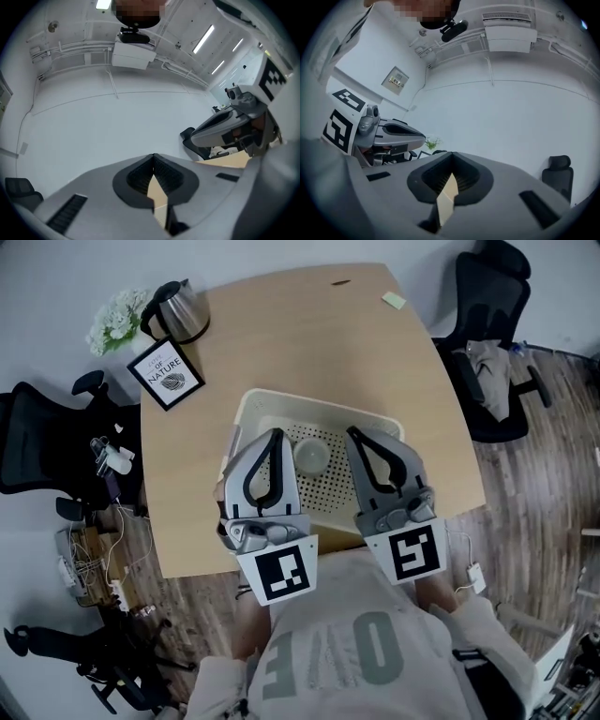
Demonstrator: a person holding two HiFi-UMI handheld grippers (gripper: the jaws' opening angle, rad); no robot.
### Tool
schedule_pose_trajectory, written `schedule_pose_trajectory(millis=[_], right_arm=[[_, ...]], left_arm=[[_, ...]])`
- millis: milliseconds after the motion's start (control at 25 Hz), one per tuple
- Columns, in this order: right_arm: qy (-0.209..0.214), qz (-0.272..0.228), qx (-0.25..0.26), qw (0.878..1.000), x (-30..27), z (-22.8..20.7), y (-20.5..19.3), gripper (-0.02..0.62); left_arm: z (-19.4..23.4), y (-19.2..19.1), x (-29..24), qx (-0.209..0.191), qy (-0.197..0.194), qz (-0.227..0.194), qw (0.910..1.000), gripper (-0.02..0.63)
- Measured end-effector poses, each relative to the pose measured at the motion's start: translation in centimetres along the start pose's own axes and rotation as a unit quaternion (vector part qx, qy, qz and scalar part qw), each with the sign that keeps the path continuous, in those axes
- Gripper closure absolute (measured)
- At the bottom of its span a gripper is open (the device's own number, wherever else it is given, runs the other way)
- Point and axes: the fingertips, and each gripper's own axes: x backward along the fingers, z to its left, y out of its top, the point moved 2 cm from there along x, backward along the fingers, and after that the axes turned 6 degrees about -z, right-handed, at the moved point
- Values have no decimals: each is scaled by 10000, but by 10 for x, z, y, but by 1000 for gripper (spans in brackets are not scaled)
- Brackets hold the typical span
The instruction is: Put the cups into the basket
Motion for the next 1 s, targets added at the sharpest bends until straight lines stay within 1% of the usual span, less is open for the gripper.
schedule_pose_trajectory(millis=[240,400,560,800,1000], right_arm=[[-36,-15,68,10000,-1,-5,1,597],[21,47,88,9999,-4,-5,-3,597],[6,168,129,9998,-3,-5,-10,597],[111,184,-109,9997,-5,-8,-14,597],[161,199,-227,9994,-3,-12,-16,597]], left_arm=[[7,0,-2,-38,58,-45,10000,597],[11,-3,-4,-35,113,4,9999,597],[10,-6,-7,-76,65,45,9999,597],[10,-4,-11,-47,-10,3,10000,597],[15,3,-11,-139,62,-107,9998,597]])
